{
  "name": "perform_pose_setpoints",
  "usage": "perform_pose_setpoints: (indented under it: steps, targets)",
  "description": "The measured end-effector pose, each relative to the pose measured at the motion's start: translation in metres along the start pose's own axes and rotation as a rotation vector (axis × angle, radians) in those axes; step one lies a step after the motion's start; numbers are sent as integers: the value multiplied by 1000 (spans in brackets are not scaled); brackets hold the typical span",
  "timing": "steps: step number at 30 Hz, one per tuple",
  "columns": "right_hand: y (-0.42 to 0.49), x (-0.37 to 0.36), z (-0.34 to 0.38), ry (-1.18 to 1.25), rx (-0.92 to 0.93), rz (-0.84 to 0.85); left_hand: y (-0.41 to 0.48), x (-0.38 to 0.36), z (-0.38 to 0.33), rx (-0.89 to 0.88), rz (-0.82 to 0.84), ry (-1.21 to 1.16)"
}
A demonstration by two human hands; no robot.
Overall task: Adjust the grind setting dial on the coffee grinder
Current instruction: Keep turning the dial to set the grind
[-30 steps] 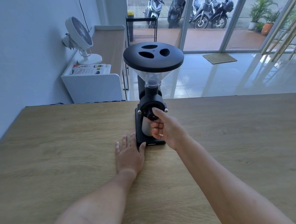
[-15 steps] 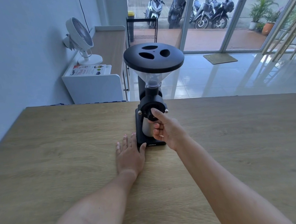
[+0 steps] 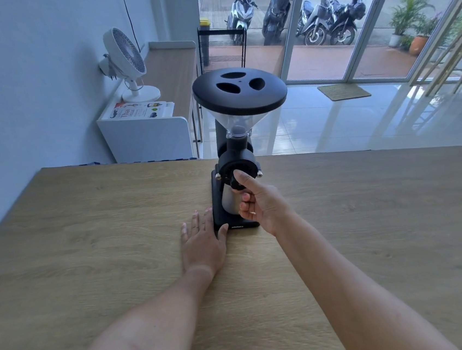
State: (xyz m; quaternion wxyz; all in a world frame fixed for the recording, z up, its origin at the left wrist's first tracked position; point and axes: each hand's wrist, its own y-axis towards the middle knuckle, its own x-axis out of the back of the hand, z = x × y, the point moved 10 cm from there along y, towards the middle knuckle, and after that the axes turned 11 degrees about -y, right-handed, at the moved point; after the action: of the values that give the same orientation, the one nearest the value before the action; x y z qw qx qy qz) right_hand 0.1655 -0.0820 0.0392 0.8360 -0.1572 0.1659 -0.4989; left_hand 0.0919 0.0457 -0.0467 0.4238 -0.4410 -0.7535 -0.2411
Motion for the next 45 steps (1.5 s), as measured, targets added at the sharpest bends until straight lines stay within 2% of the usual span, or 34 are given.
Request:
perform_pose_setpoints:
  steps: [8,17,29,45]
  targets:
    - [-2,2,3,-49,-4,-33,0,0,0,-3,5,5]
    - [-4,-15,1,-59,42,137,1,-1,2,2,3,-1]
    - [-3,-3,3,23,43,-3,-1,2,-2,1,10,14]
    - [-1,0,2,37,36,-26,-1,2,-2,-6,10,7]
